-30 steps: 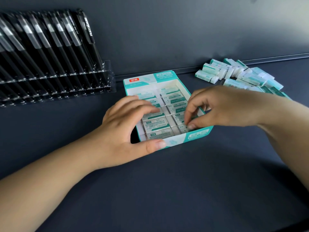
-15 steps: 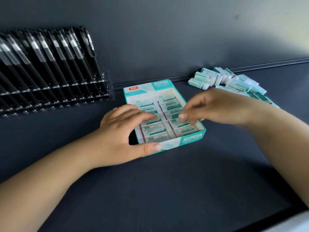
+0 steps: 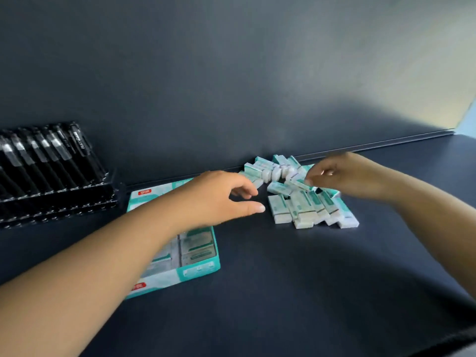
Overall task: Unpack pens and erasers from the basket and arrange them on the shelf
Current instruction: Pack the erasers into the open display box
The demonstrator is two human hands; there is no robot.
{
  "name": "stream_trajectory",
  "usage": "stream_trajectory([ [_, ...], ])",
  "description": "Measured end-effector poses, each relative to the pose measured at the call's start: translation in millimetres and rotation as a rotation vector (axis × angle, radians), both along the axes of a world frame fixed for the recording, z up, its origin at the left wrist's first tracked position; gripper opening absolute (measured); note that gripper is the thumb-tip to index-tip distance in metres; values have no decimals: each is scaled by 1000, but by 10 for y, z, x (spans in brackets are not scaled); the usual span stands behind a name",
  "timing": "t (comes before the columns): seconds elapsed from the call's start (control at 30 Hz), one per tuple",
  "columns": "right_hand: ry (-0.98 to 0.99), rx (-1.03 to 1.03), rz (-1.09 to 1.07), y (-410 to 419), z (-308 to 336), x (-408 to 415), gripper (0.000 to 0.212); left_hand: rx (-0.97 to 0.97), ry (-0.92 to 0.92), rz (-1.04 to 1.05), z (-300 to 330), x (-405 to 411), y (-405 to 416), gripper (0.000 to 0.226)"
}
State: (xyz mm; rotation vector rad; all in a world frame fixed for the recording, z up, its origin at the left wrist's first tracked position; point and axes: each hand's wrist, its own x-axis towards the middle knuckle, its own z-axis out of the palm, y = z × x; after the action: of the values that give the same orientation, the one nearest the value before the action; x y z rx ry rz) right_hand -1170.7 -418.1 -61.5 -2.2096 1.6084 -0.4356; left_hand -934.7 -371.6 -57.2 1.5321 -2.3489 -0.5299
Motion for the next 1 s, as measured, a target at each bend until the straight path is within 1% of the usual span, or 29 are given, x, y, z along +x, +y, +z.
stream_trajectory([
  [0.07,-21,6,107,-102,-86,-137,4,92,-24,32,-67,-204,-151,52],
  [0.1,-42,-25,153,-136,-149,-172,8,121,-65,45,-105,-279,-195,62],
  [0.2,-118,-144,233,-221,-332,-259,31,170,-181,84,-216,-513,-256,83],
  [0.27,-151,-150,264,-245,-418,-274,36,174,-221,101,-248,-588,-238,89],
  [0.43,-227,-149,299,-277,-480,-291,35,209,-141,161,-219,-585,-201,75],
  [0.53,-295,-97,265,-288,-472,-305,29,216,71,204,-195,-602,-155,68],
  [0.57,-329,-63,240,-291,-464,-310,27,206,122,199,-180,-639,-138,66],
  [0.6,-356,-33,221,-291,-454,-313,24,191,135,181,-175,-688,-132,65],
  [0.73,-430,52,168,-259,-418,-336,15,145,44,128,-232,-881,-164,66],
  [0.8,-446,66,137,-262,-411,-349,17,168,43,140,-261,-889,-177,66],
  [0.87,-442,70,137,-258,-406,-357,18,178,21,130,-280,-869,-173,71],
  [0.93,-431,56,153,-241,-399,-353,16,157,-14,112,-296,-850,-167,76],
  [1.0,-393,-20,145,-228,-401,-349,19,144,13,119,-307,-841,-168,77],
])
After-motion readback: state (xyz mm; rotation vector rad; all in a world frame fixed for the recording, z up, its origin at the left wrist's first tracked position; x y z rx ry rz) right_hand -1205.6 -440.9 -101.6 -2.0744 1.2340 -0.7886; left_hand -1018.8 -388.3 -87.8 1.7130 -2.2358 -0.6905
